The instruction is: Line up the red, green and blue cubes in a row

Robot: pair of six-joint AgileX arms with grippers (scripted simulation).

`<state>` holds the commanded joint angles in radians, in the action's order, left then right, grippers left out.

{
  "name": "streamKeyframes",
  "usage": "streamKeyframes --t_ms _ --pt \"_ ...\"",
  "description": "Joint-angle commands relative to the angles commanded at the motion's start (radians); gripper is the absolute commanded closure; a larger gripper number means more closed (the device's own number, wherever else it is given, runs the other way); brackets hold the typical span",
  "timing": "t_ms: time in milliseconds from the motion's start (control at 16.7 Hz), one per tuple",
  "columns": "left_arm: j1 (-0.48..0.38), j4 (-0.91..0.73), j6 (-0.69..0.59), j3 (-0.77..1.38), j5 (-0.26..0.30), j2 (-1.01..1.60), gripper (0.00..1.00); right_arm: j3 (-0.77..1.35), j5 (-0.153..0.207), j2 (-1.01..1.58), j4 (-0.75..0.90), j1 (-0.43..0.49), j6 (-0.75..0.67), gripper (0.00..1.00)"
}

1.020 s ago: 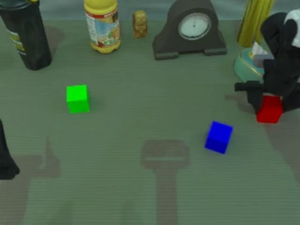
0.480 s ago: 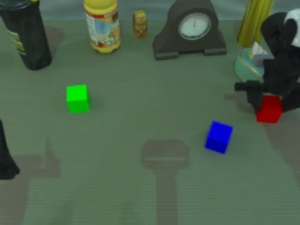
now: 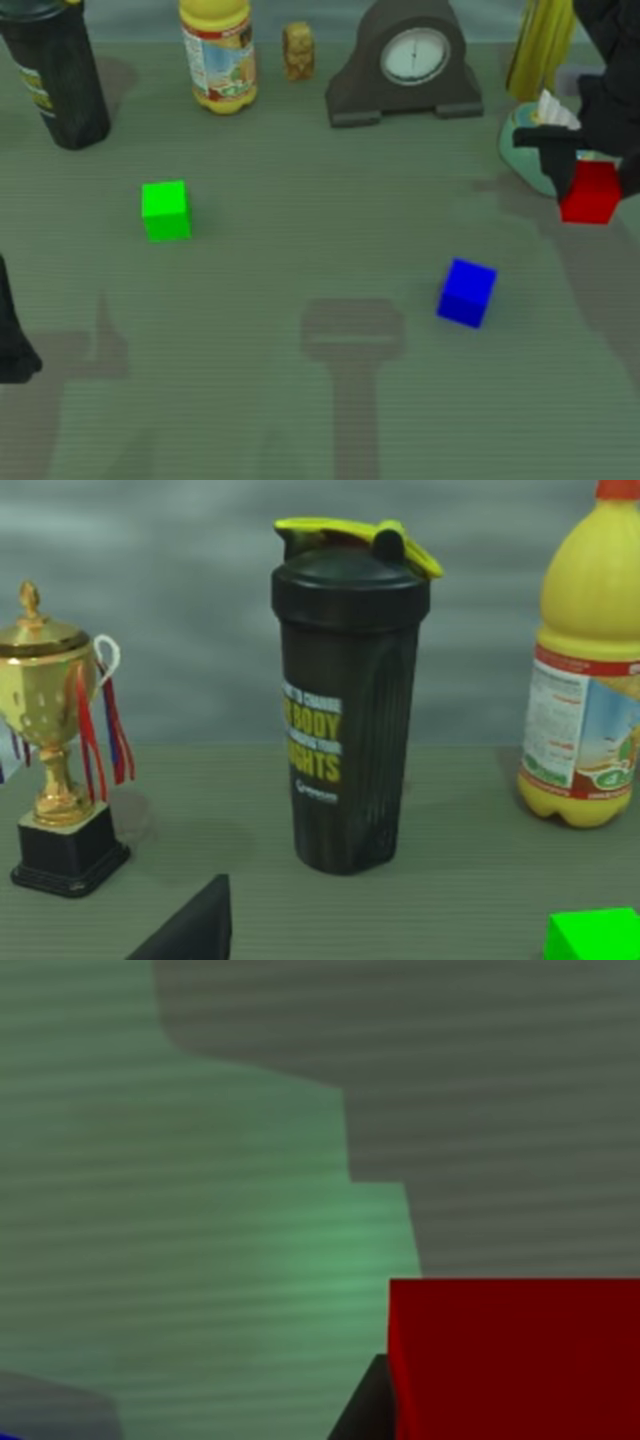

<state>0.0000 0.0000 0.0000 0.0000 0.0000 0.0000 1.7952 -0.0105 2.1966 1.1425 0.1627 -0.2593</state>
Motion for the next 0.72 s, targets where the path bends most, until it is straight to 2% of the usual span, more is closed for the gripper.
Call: streamKeyframes --t_ms 300,420,540,720 --pt "0.0 0.0 0.0 0.0 0.0 0.0 0.0 0.002 0.0 0.003 0.001 -0.002 -0.004 1.0" --pt "0.0 0.0 0.0 0.0 0.0 0.0 0.0 0.037 -0.001 0.024 0.021 0.032 -0.038 1.0" --pt "0.0 0.0 0.0 0.0 0.0 0.0 0.0 0.114 -0.003 0.068 0.061 0.108 -0.109 1.0" --pt "0.0 0.0 0.0 0.0 0.0 0.0 0.0 0.283 -0.007 0.156 0.146 0.277 -0.259 1.0"
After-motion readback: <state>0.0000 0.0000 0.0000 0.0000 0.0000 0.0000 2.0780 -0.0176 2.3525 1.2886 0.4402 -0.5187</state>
